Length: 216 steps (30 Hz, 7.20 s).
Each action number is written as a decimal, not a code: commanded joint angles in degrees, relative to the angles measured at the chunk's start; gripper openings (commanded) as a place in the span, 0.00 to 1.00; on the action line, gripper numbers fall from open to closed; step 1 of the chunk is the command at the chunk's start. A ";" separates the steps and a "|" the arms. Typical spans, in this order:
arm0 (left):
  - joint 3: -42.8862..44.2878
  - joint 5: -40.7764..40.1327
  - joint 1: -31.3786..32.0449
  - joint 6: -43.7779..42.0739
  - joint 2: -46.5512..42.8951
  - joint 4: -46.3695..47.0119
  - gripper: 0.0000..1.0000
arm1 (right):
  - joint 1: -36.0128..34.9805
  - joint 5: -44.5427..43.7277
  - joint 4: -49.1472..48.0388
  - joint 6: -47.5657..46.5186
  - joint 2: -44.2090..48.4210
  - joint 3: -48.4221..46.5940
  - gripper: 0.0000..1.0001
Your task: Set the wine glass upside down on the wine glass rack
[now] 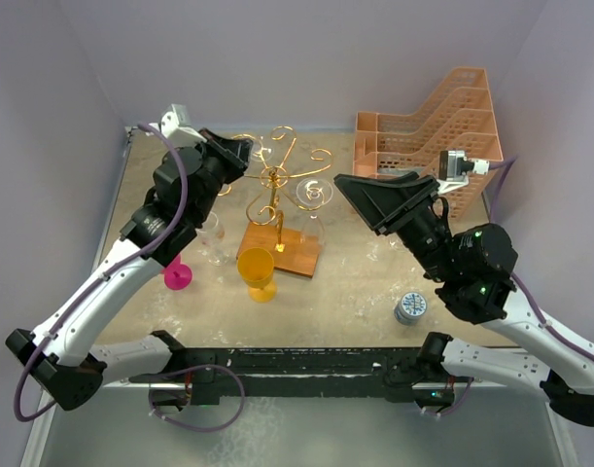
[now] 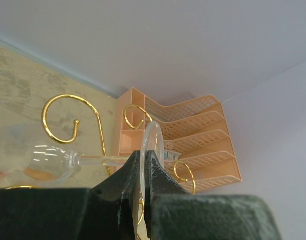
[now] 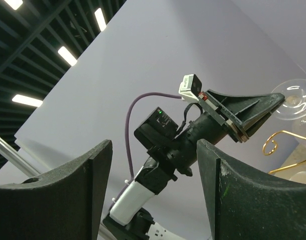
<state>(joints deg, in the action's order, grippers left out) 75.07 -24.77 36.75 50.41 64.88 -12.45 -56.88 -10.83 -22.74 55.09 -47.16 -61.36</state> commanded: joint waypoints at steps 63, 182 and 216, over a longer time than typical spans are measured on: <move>-5.01 5.00 -12.97 5.05 -1.32 -1.44 0.03 | -0.07 -10.91 8.13 3.11 1.09 3.42 0.67; 10.63 -5.71 -13.00 -17.20 -20.74 -32.48 0.54 | -23.71 -26.95 44.22 -24.43 -56.76 -27.65 0.48; 18.09 1.21 -13.01 -9.71 -23.98 -29.53 0.55 | -23.65 -13.05 15.96 -25.75 -30.80 -25.18 0.00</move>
<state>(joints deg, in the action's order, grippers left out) 89.76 -25.82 24.05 38.52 42.46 -45.89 -80.60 -22.92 3.97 27.53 -81.87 -87.88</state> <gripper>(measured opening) 0.543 0.008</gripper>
